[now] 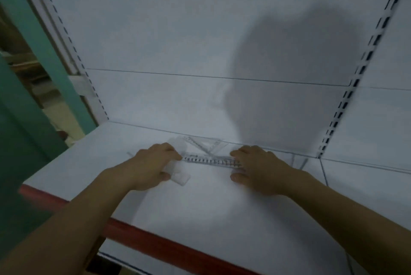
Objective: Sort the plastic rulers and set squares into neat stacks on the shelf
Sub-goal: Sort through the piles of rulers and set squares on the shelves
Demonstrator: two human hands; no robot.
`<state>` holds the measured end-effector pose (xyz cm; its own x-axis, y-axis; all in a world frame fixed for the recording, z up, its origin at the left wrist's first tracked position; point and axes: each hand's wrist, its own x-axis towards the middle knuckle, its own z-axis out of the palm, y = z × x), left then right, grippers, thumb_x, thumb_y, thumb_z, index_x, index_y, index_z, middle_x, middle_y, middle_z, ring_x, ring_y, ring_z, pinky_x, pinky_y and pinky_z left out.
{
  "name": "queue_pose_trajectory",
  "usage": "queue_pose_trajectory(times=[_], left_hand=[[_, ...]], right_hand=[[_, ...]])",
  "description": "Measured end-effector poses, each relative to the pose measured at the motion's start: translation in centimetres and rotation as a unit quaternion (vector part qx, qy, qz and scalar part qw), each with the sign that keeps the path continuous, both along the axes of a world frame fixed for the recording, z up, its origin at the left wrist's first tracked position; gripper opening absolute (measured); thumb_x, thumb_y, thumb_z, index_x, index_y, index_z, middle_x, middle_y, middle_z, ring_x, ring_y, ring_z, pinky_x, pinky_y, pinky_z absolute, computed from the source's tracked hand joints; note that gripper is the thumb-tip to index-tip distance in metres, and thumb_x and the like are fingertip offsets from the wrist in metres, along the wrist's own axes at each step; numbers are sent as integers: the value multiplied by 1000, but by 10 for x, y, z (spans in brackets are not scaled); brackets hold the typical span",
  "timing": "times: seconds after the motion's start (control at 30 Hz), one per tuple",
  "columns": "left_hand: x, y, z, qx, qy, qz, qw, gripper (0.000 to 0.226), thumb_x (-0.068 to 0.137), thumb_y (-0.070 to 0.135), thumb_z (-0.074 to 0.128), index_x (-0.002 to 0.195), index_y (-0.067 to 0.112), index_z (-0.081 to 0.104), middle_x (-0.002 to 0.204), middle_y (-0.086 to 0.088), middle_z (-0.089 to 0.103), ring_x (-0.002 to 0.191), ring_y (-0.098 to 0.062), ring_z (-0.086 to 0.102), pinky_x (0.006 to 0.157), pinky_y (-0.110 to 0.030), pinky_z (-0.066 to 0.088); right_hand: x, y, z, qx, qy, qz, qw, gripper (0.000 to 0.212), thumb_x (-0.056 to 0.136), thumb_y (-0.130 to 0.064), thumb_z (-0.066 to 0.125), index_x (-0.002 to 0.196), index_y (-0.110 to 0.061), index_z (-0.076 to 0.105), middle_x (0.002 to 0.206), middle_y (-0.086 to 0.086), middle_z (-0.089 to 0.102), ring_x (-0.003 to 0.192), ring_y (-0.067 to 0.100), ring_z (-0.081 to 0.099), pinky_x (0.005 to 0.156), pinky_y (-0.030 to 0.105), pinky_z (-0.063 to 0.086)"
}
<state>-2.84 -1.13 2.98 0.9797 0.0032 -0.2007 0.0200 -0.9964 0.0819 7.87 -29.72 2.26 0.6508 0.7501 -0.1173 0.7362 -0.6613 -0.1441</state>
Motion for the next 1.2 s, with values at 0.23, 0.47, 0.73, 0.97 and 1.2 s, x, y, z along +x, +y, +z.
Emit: queue_pose_trajectory(times=[0.23,0.47,0.73,0.97,1.2], left_hand=[[24,34,-5,-43,-15,-147,988,20,95,37,63,112,36,52,115,14,47,105,-6,40,92,-29,39],[29,38,-1,-48,37,-187,980,13,101,39,51,108,31,44,113,11,40,103,-6,35,94,-31,35],[38,24,-8,-73,-14,-211,975,8,102,39,47,99,32,47,107,13,40,103,-7,39,92,-32,37],[61,-14,8,-218,-246,-116,937,18,97,45,50,95,27,47,96,10,50,81,-10,50,69,-32,42],[77,-58,10,-346,-139,-133,919,10,92,31,66,83,29,66,72,11,68,65,-2,61,63,-18,42]], right_hand=[[4,28,-4,34,1,-131,991,29,95,-43,60,115,-22,57,111,0,50,110,22,48,95,39,45],[-13,22,-12,125,-13,-168,978,20,92,-27,66,90,-28,47,89,-8,52,84,18,48,78,40,47],[-31,14,-10,241,-24,-230,943,15,99,-10,54,102,-21,63,80,-8,66,72,7,61,67,27,48],[-44,-4,-6,299,-31,-299,906,15,102,-13,52,104,-23,63,79,-13,65,73,1,62,63,16,43],[-61,-38,3,361,-36,-366,857,12,100,-16,57,99,-23,67,76,-12,69,72,0,63,66,15,47]])
